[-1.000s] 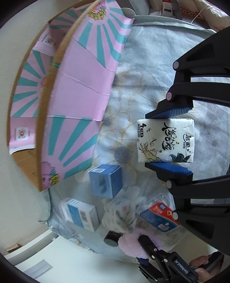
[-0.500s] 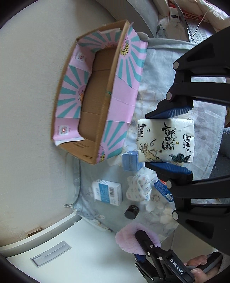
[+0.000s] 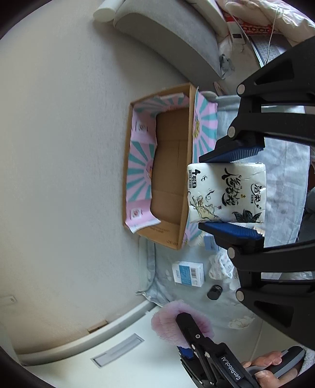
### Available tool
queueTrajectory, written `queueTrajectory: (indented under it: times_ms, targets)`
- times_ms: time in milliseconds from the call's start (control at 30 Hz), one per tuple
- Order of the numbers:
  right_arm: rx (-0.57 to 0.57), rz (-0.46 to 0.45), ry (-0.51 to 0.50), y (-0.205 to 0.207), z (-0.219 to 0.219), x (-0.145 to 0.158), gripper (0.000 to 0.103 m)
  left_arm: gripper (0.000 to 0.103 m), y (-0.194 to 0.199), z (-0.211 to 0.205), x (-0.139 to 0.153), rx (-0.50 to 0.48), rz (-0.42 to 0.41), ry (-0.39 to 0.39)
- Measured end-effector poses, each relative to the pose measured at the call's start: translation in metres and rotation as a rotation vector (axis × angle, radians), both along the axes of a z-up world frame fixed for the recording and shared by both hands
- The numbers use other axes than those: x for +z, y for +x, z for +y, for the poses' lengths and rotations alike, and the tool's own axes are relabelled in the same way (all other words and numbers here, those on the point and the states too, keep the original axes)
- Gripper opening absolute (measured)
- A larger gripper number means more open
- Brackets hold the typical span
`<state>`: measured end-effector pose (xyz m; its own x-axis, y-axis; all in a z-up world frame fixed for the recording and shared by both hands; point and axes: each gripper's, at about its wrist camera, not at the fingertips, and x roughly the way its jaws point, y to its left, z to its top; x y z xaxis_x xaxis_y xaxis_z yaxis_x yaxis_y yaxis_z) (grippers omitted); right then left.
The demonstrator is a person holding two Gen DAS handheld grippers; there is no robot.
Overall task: Organize objects
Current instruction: 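Lift both held items and carry them over the cardboard box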
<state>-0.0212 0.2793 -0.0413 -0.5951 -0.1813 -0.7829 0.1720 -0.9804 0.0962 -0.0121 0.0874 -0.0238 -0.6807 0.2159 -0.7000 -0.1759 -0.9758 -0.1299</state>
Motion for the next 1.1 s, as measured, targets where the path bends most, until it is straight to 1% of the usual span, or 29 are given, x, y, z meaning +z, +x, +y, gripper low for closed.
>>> queueTrajectory:
  times_ms: [133, 333, 533, 633, 733, 833, 900, 967, 1100]
  targets:
    - [-0.048, 0.016, -0.004, 0.003, 0.024, 0.008, 0.042, 0.045, -0.005, 0.029, 0.006, -0.051, 0.014, 0.008]
    - [-0.097, 0.025, 0.004, 0.010, 0.051, 0.013, 0.042, 0.045, -0.008, 0.059, 0.009, -0.102, 0.018, 0.021]
    - [-0.132, 0.016, 0.004, 0.011, 0.067, 0.013, 0.042, 0.045, -0.016, 0.080, 0.007, -0.147, 0.007, 0.013]
    - [-0.145, 0.009, 0.009, 0.007, 0.071, 0.010, 0.042, 0.045, -0.025, 0.085, 0.003, -0.166, -0.011, 0.024]
    - [-0.156, 0.006, 0.013, -0.002, 0.074, 0.008, 0.042, 0.045, -0.041, 0.086, 0.000, -0.182, -0.041, 0.056]
    - [-0.155, -0.017, -0.004, -0.019, 0.079, 0.007, 0.042, 0.045, -0.061, 0.088, -0.001, -0.194, -0.049, 0.047]
    - [-0.151, -0.025, 0.013, -0.031, 0.078, 0.006, 0.042, 0.045, -0.078, 0.089, -0.001, -0.201, -0.058, 0.046]
    - [-0.146, -0.031, 0.033, -0.048, 0.077, 0.007, 0.042, 0.045, -0.098, 0.092, -0.004, -0.205, -0.078, 0.042]
    - [-0.145, -0.053, 0.036, -0.082, 0.077, 0.007, 0.042, 0.045, -0.137, 0.095, -0.012, -0.208, -0.136, 0.035]
